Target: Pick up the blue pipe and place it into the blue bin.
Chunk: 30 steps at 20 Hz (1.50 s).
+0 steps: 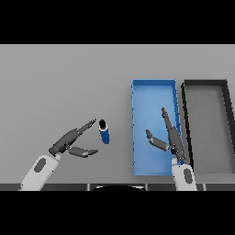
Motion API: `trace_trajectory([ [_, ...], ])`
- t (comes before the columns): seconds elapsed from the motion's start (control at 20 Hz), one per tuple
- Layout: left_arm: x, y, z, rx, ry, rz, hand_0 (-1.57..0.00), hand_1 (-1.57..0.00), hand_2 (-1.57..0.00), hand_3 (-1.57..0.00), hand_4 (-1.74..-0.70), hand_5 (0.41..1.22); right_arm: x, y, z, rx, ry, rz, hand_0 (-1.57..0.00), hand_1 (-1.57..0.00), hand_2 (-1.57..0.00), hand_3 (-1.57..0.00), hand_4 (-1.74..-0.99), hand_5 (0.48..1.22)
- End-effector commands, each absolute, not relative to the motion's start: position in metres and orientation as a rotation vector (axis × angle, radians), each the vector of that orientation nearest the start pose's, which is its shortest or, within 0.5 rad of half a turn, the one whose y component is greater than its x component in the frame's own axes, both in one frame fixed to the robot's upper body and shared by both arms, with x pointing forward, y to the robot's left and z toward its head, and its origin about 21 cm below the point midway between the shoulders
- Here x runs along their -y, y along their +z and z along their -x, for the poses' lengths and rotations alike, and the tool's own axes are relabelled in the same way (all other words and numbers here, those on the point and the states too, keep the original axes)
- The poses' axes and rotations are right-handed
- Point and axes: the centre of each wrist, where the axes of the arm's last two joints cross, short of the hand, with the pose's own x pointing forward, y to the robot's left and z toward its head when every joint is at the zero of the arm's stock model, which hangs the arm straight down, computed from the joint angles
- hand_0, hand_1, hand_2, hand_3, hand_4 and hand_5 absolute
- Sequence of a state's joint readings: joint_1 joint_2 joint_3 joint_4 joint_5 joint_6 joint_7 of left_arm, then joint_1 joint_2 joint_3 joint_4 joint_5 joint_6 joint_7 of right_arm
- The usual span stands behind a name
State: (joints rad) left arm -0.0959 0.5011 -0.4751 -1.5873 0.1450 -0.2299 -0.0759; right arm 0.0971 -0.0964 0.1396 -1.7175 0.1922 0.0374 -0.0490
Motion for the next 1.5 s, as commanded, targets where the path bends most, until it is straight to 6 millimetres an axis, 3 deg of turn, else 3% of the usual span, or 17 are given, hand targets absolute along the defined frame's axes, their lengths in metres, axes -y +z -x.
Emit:
trace_trajectory([
  [0.0, -0.224, 0.013, -0.246, 1.458, -0.820, 0.317, 0.00, 0.00, 0.00, 0.00, -1.20, 0.467, 0.225, 0.015, -0.223, 1.647, 0.335, 0.106, 0.00, 0.00, 0.00, 0.00, -1.231, 0.623],
  [0.45, -0.178, -0.016, -0.270, 1.414, -0.857, 0.348, 0.00, 0.00, 0.00, 0.00, -1.13, 0.462, 0.231, 0.014, -0.221, 1.646, 0.319, 0.117, 0.00, 0.00, 0.00, 0.00, -1.201, 0.605],
  [0.65, -0.160, -0.021, -0.273, 1.465, -0.796, 0.457, 0.00, 0.00, 0.00, 0.00, -1.21, 0.533, 0.231, 0.015, -0.219, 1.635, 0.308, 0.108, 0.00, 0.00, 0.00, 0.00, -1.206, 0.606],
  [0.75, -0.152, -0.022, -0.275, 1.472, -0.758, 0.483, 0.00, -0.04, -0.11, -0.04, -1.27, 0.585, 0.231, 0.017, -0.219, 1.644, 0.318, 0.124, 0.00, 0.00, 0.00, 0.00, -1.196, 0.603],
  [0.8, -0.151, -0.022, -0.276, 1.462, -0.748, 0.477, -0.03, -0.14, -0.22, -0.12, -1.29, 0.617, 0.229, 0.015, -0.219, 1.637, 0.318, 0.121, 0.00, 0.00, 0.00, 0.00, -1.196, 0.605],
  [0.85, -0.147, -0.021, -0.275, 1.465, -0.734, 0.471, -0.10, -0.26, -0.36, -0.22, -1.32, 0.651, 0.228, 0.014, -0.220, 1.622, 0.305, 0.114, 0.00, 0.00, 0.00, 0.00, -1.198, 0.605],
  [0.95, -0.146, -0.023, -0.274, 1.465, -0.676, 0.499, -0.50, -0.68, -0.73, -0.70, -1.42, 0.856, 0.232, 0.015, -0.222, 1.623, 0.302, 0.112, 0.00, 0.00, 0.00, 0.00, -1.196, 0.604],
  [1.05, -0.142, -0.026, -0.271, 1.444, -0.713, 0.488, -0.89, -1.00, -1.03, -1.01, -1.53, 0.988, 0.238, 0.011, -0.223, 1.623, 0.305, 0.113, 0.00, 0.00, 0.00, 0.00, -1.195, 0.604],
  [1.2, -0.136, -0.030, -0.265, 1.503, -0.737, 0.521, -1.22, -1.28, -1.30, -1.22, -1.63, 1.101, 0.234, 0.016, -0.225, 1.643, 0.306, 0.109, 0.00, 0.00, 0.00, 0.00, -1.195, 0.603],
  [1.35, -0.134, -0.027, -0.264, 1.530, -0.721, 0.508, -1.39, -1.42, -1.43, -1.35, -1.68, 1.160, 0.234, 0.013, -0.223, 1.630, 0.310, 0.096, 0.00, 0.00, 0.00, 0.00, -1.192, 0.602],
  [1.45, -0.126, -0.012, -0.267, 1.591, -0.688, 0.527, -1.46, -1.48, -1.48, -1.41, -1.70, 1.182, 0.234, 0.012, -0.224, 1.626, 0.318, 0.109, 0.00, 0.00, 0.00, 0.00, -1.189, 0.603],
])
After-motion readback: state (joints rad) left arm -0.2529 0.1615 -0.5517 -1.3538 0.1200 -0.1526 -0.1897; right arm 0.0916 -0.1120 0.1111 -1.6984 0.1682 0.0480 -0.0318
